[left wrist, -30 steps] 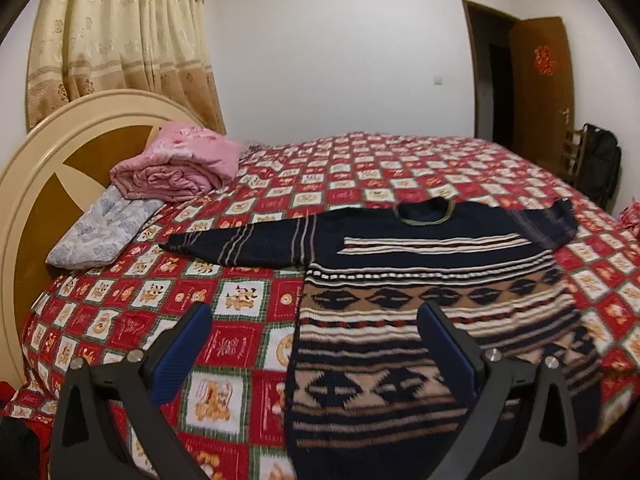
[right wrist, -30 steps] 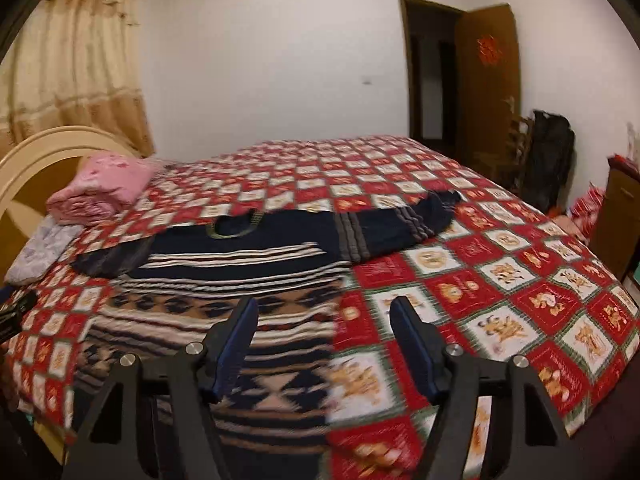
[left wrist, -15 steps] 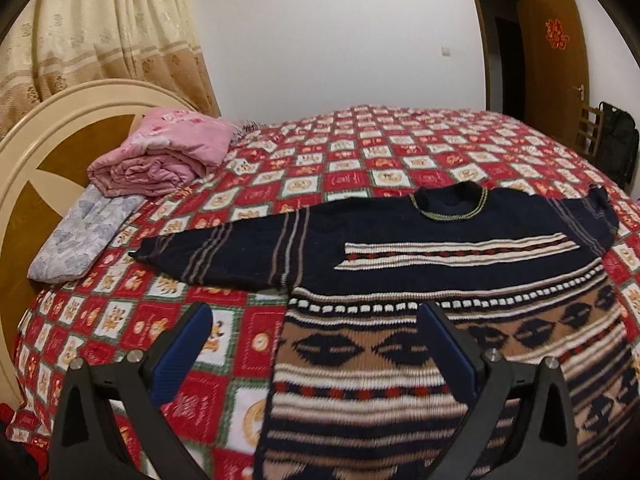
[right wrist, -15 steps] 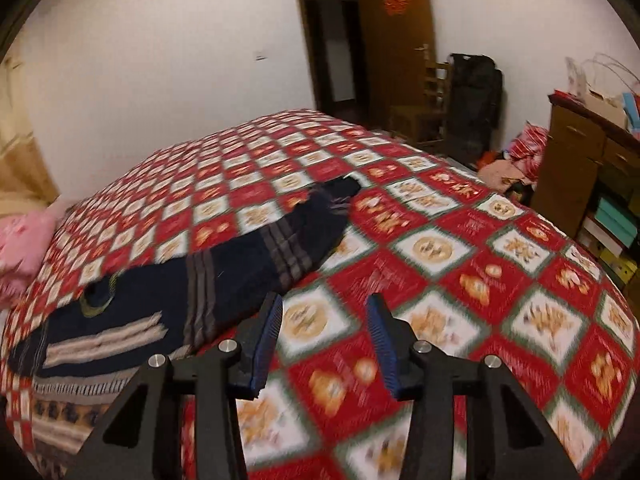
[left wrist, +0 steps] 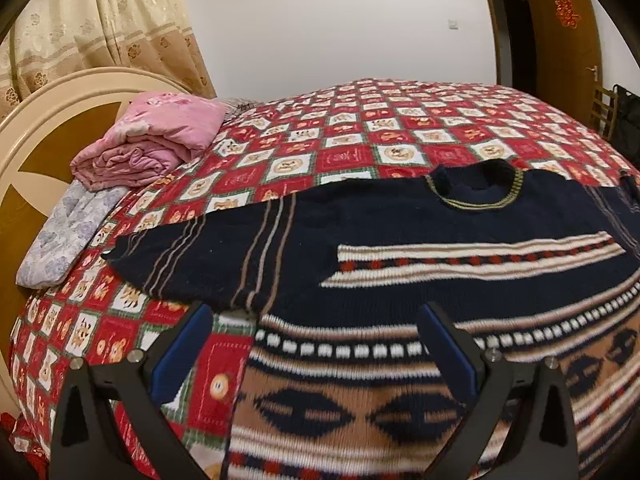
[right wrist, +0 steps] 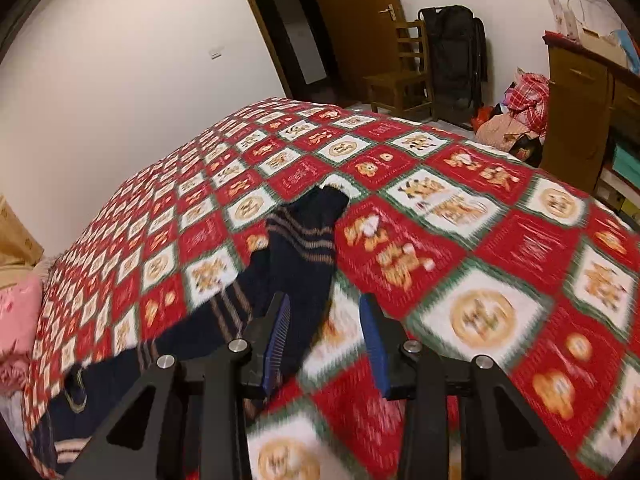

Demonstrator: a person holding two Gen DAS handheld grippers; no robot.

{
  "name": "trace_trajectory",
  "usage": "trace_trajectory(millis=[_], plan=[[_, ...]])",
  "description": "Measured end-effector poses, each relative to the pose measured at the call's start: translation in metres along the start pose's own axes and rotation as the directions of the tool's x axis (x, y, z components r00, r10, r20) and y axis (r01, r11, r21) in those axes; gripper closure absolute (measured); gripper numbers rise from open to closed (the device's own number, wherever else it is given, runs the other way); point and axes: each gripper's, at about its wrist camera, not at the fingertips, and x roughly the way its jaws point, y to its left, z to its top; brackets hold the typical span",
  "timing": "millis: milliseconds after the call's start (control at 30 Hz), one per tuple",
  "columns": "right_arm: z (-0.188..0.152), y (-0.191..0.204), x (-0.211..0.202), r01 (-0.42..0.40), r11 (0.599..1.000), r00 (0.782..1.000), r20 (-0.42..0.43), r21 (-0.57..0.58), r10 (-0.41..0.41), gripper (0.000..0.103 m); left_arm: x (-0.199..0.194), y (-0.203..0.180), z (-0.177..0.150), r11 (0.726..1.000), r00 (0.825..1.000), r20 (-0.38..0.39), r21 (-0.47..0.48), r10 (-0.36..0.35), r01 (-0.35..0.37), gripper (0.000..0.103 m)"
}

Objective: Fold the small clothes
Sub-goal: 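Reach the right gripper to a sweater sleeve cuff and close on it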

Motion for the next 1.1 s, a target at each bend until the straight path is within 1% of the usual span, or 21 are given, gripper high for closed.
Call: trace_trajectory(millis=[133, 300, 367, 433, 533, 667, 733, 800, 833, 867, 967, 1000, 1100], plan=[[0.021, -0.005, 0.049, 0.002, 1.000, 1.000, -0.022, 0.017, -0.001, 0.065, 0.018, -0.004, 0.003, 0.999, 0.999, -0.032, -0.032, 0.002, -0.003, 0.000], [0.042, -0.023, 0.107, -0.011, 0.993, 0.996, -0.092, 0.122, 0.022, 0.065, 0.025, -0.014, 0.010, 0.999, 1.000, -0.016, -0.032, 0.018, -0.018, 0.000], [0.051, -0.029, 0.123, -0.001, 0.990, 0.997, -0.082, 0.143, 0.013, 0.064, 0.028, -0.016, 0.013, 0.999, 1.000, -0.012, -0.038, 0.021, -0.021, 0.000], [0.056, -0.030, 0.134, 0.003, 0.990, 0.997, -0.082, 0.141, 0.008, 0.063, 0.030, -0.018, 0.017, 0.999, 1.000, -0.005, -0.046, 0.023, -0.023, 0.000], [0.061, -0.028, 0.150, -0.034, 0.990, 0.995, -0.092, 0.138, 0.047, 0.063, 0.036, -0.022, 0.022, 0.998, 1.000, -0.006, -0.054, 0.020, -0.021, 0.000], [0.062, -0.018, 0.161, -0.033, 0.996, 0.996, -0.082, 0.080, 0.039, 0.063, 0.047, -0.031, 0.023, 0.998, 1.000, -0.029, -0.058, 0.012, -0.014, 0.000], [0.065, -0.013, 0.168, -0.032, 0.998, 0.995, -0.093, 0.056, 0.037, 0.063, 0.050, -0.037, 0.020, 0.999, 0.999, -0.043, -0.046, 0.013, -0.015, 0.000], [0.067, -0.011, 0.172, -0.018, 0.999, 0.994, -0.107, 0.046, 0.022, 0.069, 0.054, -0.043, 0.017, 0.999, 0.998, -0.062, -0.034, 0.009, -0.011, 0.000], [0.067, -0.012, 0.172, -0.025, 0.998, 0.993, -0.113, 0.051, 0.031, 0.082, 0.054, -0.045, 0.016, 1.000, 0.998, -0.067, -0.030, 0.007, -0.009, 0.000], [0.067, -0.014, 0.171, -0.029, 0.998, 0.993, -0.114, 0.052, 0.035, 0.086, 0.053, -0.047, 0.015, 1.000, 0.998, -0.068, -0.027, 0.007, -0.009, 0.000], [0.065, -0.018, 0.163, -0.043, 0.998, 0.994, -0.103, 0.044, 0.047, 0.095, 0.050, -0.048, 0.015, 0.999, 0.998, -0.067, -0.031, 0.006, -0.008, 0.000], [0.065, -0.020, 0.157, -0.038, 0.998, 0.995, -0.087, 0.042, 0.041, 0.097, 0.049, -0.047, 0.016, 0.999, 0.998, -0.067, -0.034, 0.004, -0.006, 0.000], [0.065, -0.028, 0.139, -0.017, 0.999, 0.999, -0.041, 0.051, 0.019, 0.098, 0.044, -0.047, 0.017, 0.999, 0.998, -0.063, -0.036, 0.000, -0.003, 0.000]])
